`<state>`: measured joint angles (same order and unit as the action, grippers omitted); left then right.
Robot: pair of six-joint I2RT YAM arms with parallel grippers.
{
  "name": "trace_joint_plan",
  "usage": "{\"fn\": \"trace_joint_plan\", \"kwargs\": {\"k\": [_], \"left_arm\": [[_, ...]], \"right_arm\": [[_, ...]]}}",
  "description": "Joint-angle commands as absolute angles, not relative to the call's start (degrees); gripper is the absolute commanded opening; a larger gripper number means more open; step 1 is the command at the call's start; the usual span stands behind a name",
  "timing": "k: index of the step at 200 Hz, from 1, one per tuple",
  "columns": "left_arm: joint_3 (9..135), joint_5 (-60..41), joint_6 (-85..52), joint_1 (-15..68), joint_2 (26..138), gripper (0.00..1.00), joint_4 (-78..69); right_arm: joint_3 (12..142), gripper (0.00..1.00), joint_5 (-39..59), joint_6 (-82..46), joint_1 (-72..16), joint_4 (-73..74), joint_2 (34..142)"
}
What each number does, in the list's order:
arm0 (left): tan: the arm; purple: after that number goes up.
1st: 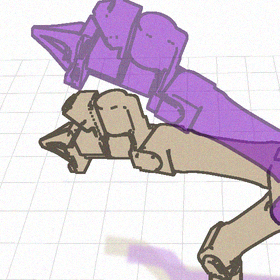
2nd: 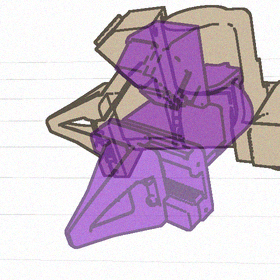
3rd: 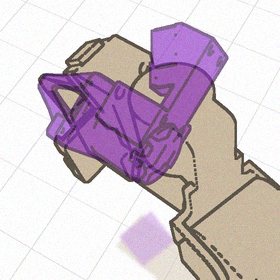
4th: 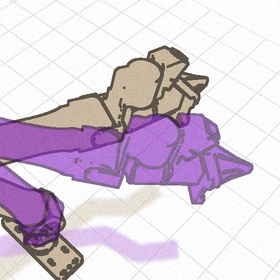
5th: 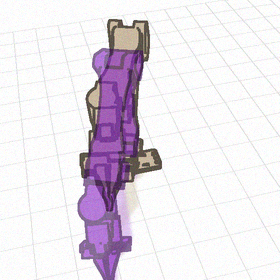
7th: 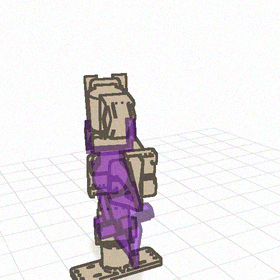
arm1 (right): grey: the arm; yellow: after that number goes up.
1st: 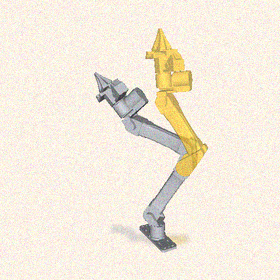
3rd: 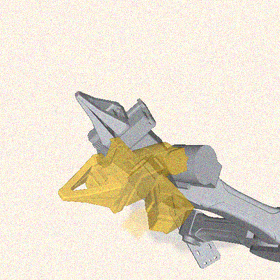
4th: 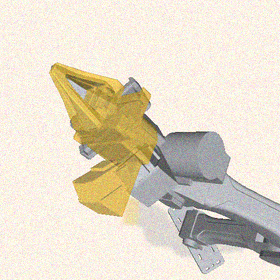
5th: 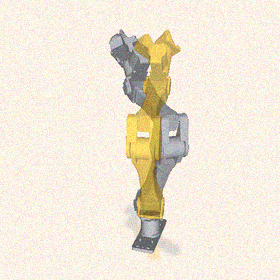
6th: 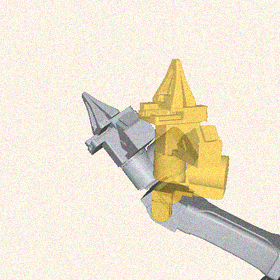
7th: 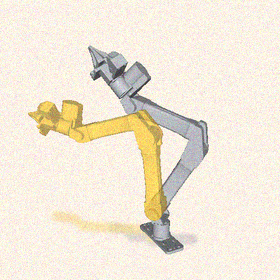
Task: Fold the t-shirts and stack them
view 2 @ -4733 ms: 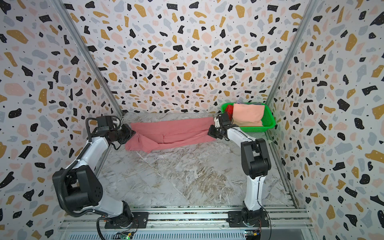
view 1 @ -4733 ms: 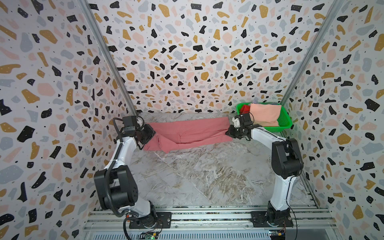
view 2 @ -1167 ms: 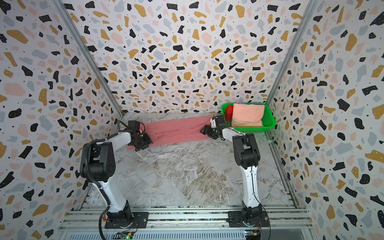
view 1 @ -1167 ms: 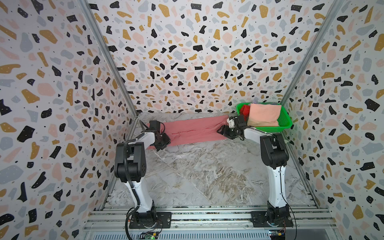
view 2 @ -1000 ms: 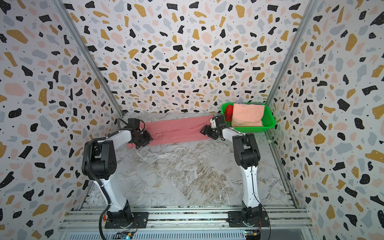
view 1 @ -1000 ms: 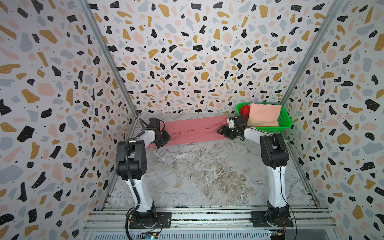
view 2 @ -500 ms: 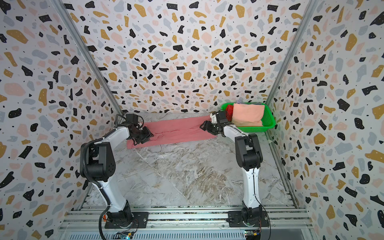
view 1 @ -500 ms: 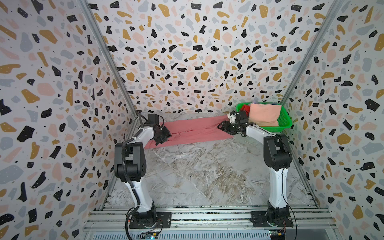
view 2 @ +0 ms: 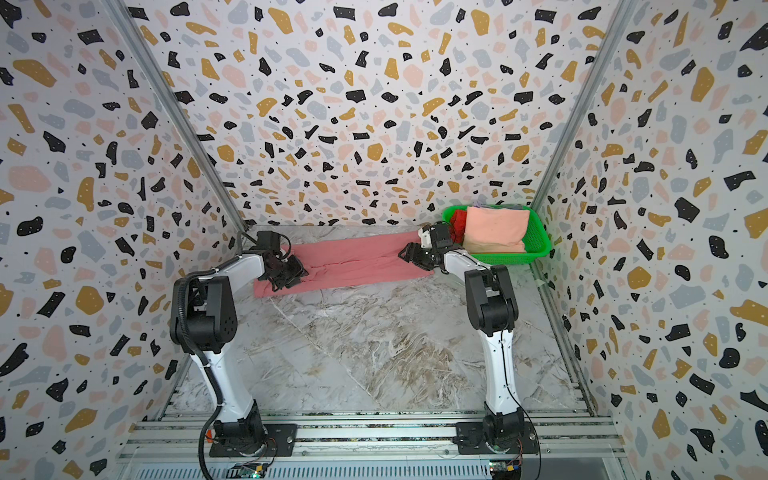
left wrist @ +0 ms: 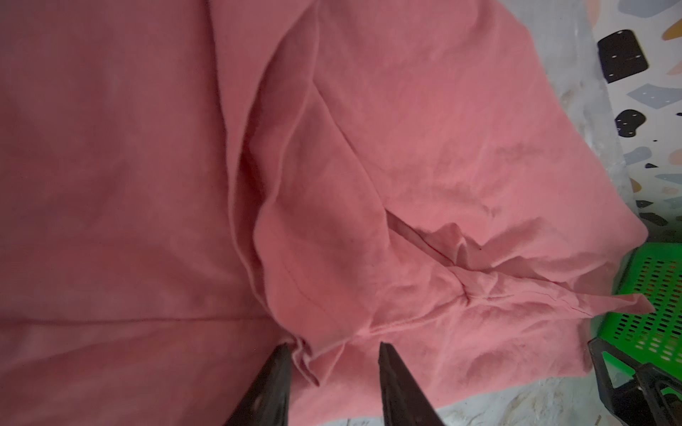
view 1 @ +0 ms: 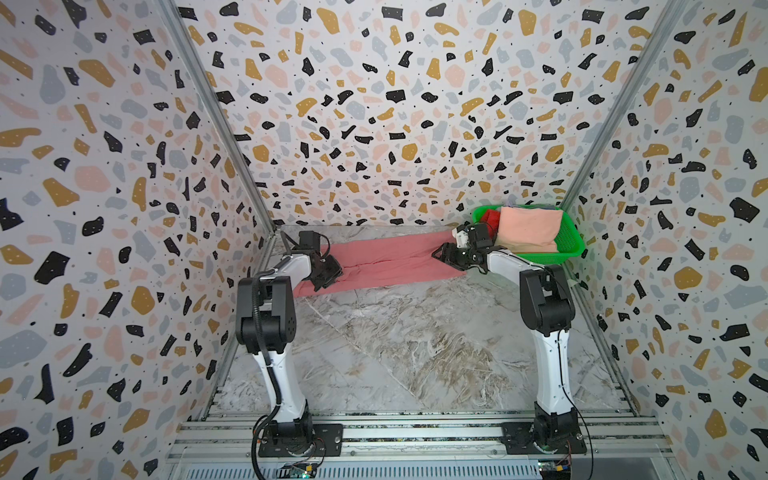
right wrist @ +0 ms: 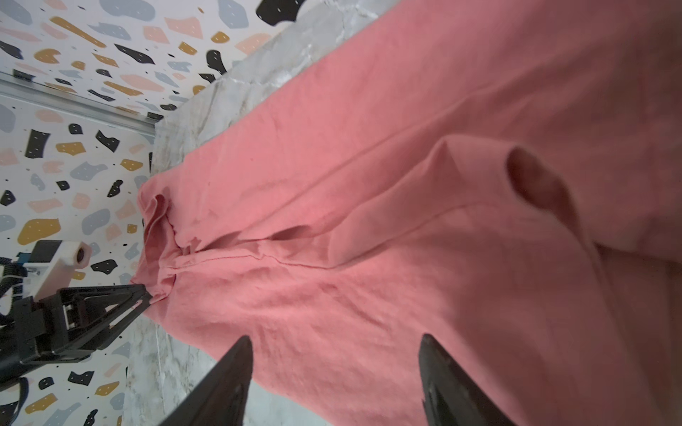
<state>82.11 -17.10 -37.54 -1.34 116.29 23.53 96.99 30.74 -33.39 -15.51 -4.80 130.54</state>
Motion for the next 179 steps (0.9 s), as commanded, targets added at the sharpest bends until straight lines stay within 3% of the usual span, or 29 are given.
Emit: {"fn": "trace_joint_plan", "kwargs": {"k": [1, 14, 62, 131, 154, 179], "left_arm": [[82.69, -15.33, -37.99, -1.61, 117.30, 0.38, 22.15], [83.11, -14.29, -37.81, -1.58, 118.00, 0.34, 22.06], [83.95, -14.31, -38.93, -0.93, 118.14, 0.00, 18.68], [96.77, -18.81, -34.06, 1.96, 123.26, 0.00, 19.01], [105.16, -21.25, -28.47, 2.64, 128.60, 0.29, 21.14], [110.46, -16.99, -25.96, 2.21, 129.61, 0.37, 23.46]], "right_arm": [[95.70, 0.71, 30.29, -32.87, -15.82, -4.62, 130.37], [95.02, 0.71, 30.30, -32.80, -15.81, -4.51, 130.40], [93.56, 0.70, 29.62, -32.73, -15.82, -5.05, 130.64], [92.03, 0.70, 29.29, -32.41, -15.82, -5.71, 130.73], [91.67, 0.70, 29.33, -32.26, -15.82, -5.88, 130.70], [91.36, 0.70, 29.25, -31.91, -15.75, -6.17, 130.05]]}}
